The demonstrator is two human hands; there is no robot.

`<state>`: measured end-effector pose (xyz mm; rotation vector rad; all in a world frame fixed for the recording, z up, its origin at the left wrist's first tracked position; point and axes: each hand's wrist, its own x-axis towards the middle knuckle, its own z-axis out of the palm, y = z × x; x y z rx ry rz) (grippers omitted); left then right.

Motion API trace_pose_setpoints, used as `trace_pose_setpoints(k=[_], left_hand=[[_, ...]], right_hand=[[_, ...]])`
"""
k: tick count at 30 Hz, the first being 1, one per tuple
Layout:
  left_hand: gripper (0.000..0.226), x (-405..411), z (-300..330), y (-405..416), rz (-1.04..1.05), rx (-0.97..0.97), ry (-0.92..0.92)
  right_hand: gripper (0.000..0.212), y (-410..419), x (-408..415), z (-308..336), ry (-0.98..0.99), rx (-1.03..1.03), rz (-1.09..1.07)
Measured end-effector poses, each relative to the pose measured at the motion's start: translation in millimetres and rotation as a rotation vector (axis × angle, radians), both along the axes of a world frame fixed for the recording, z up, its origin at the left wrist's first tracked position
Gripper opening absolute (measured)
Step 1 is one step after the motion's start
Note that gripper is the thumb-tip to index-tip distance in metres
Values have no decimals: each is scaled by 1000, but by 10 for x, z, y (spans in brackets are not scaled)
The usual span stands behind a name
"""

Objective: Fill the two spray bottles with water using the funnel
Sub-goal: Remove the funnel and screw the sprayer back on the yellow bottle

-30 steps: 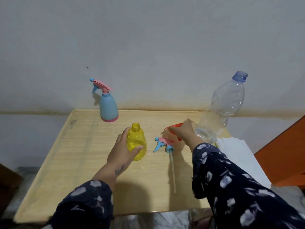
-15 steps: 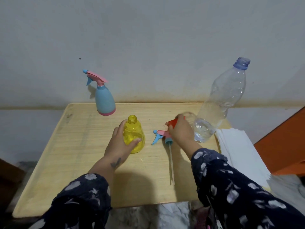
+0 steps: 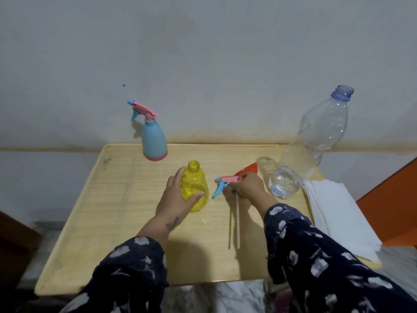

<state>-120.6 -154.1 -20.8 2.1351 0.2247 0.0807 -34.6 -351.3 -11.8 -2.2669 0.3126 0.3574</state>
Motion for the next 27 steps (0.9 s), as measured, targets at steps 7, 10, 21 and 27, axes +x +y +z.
trace_pose_setpoints(k=[7,10,21,27], left_hand=[[84,2,-5,25,-30,-36,-2],[84,-3,12,26,-38,-19,12],[80,11,61,19,-40,44,41],[82,18,46,21,-35,50,41]], right_hand=[[39,187,57,905,-217,328,-48],[44,252,42,1355,-309,404,-37],[36,669,-42,2121,-643,592,-4],[30,803,-111,1988,-732,539,42]])
